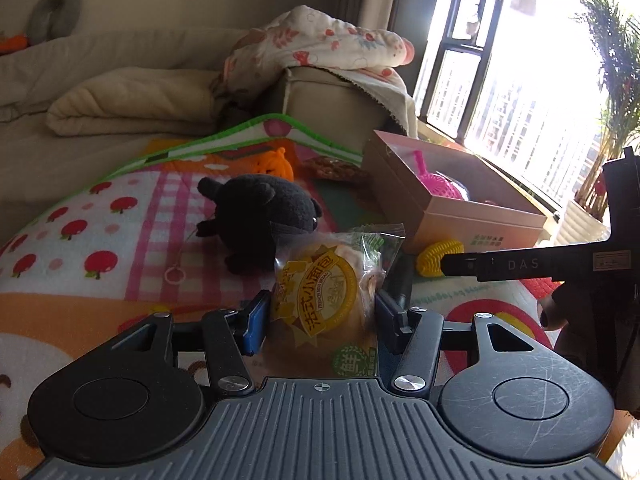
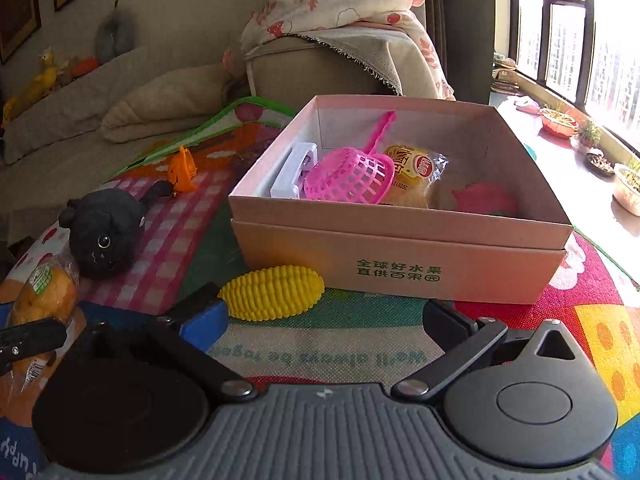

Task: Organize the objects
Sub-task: 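Lift the packaged bun and carry it toward the pink box with the left tool, then bring the bun over the pink box with the left tool while the right tool grasps the yellow corn toy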

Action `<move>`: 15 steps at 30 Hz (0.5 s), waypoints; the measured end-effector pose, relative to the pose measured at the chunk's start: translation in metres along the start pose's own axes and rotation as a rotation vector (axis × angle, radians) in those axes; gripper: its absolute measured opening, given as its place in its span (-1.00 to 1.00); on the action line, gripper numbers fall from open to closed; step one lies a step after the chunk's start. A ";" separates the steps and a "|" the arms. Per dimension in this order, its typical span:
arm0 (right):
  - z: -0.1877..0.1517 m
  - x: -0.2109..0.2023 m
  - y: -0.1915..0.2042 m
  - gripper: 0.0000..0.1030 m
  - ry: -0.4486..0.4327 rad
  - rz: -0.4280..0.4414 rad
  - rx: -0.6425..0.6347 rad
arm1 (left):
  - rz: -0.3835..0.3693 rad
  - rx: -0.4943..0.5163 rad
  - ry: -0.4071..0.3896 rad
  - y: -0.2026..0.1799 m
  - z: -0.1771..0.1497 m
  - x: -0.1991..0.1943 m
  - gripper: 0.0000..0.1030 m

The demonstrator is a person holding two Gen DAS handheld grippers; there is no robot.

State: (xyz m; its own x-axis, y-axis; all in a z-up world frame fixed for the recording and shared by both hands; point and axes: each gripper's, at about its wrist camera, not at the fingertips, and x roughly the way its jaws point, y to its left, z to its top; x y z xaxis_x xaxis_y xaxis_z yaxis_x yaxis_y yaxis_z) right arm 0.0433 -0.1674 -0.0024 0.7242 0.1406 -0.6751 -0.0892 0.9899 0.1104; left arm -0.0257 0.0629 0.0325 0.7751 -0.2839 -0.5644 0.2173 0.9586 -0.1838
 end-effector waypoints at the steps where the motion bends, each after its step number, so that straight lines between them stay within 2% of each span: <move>1: 0.003 0.007 0.002 1.00 0.012 0.009 0.015 | 0.002 -0.002 0.000 0.001 -0.001 0.000 0.15; 5: 0.008 0.024 0.011 0.92 0.034 0.026 0.042 | 0.007 -0.013 -0.001 0.006 -0.002 -0.003 0.15; 8: 0.008 0.024 0.019 0.74 0.013 0.032 0.025 | 0.015 -0.021 0.001 0.009 -0.002 -0.004 0.15; 10: 0.007 0.020 0.023 0.43 -0.001 0.049 0.000 | 0.015 -0.028 0.002 0.010 -0.003 -0.005 0.15; 12: 0.005 0.013 0.026 0.25 -0.007 0.070 -0.035 | 0.012 -0.031 0.002 0.011 -0.004 -0.005 0.15; 15: -0.002 0.004 0.027 0.25 -0.009 0.061 -0.091 | 0.004 -0.031 0.004 0.010 -0.004 -0.005 0.15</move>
State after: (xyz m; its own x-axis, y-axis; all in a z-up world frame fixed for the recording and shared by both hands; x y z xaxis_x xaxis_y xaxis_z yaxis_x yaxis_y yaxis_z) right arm 0.0424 -0.1405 -0.0033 0.7217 0.2009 -0.6624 -0.1946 0.9772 0.0843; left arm -0.0299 0.0734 0.0300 0.7738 -0.2805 -0.5680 0.1960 0.9586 -0.2064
